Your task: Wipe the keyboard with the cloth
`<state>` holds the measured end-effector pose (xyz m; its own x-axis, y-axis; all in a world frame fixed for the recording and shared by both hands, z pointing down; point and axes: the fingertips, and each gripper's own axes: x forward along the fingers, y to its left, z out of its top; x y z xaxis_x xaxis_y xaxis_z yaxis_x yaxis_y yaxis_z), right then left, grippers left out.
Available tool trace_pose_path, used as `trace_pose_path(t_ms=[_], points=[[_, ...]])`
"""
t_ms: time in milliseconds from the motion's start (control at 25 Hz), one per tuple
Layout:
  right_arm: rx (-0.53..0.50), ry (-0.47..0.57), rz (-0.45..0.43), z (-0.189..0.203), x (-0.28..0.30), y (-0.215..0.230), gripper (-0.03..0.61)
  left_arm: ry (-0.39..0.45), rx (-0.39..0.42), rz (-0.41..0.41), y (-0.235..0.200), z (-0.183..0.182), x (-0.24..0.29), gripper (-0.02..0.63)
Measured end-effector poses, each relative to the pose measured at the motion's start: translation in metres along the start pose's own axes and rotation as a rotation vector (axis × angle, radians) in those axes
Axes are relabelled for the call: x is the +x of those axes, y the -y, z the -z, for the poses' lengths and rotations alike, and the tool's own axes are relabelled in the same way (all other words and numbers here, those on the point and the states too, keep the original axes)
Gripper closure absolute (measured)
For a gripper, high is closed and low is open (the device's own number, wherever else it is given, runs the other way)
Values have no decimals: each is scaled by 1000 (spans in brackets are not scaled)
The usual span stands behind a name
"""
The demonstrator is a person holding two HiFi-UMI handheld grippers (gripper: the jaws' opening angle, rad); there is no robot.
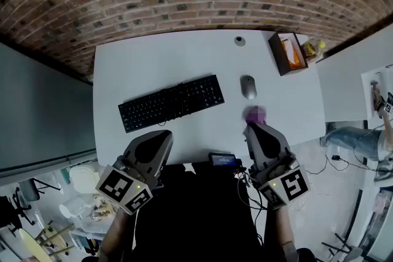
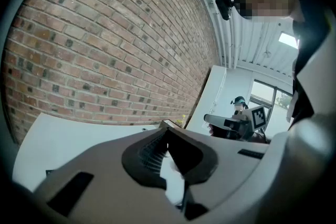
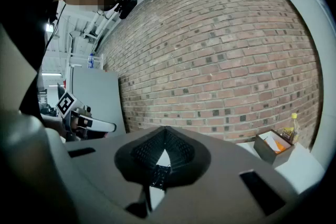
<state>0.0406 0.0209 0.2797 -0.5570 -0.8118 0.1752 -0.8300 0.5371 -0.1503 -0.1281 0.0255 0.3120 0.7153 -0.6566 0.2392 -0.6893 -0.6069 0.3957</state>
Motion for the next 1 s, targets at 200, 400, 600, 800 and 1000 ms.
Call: trace_pose_path(t_ms=[200, 400, 600, 800, 1000], points=[[17, 14, -3, -1, -3, 1, 561, -4, 16, 6, 2, 2, 1, 598], [67, 32, 36, 0, -9, 14, 561, -11, 4, 11, 4, 5, 7, 598], [85, 32, 102, 3, -28, 33, 561, -54, 9, 44, 13, 14, 26, 598], [97, 35, 169, 7, -54, 57, 560, -121, 38, 109, 33, 28, 55, 598], [115, 37, 254, 12, -89, 80, 560, -171, 78, 178, 56, 41, 89, 597]])
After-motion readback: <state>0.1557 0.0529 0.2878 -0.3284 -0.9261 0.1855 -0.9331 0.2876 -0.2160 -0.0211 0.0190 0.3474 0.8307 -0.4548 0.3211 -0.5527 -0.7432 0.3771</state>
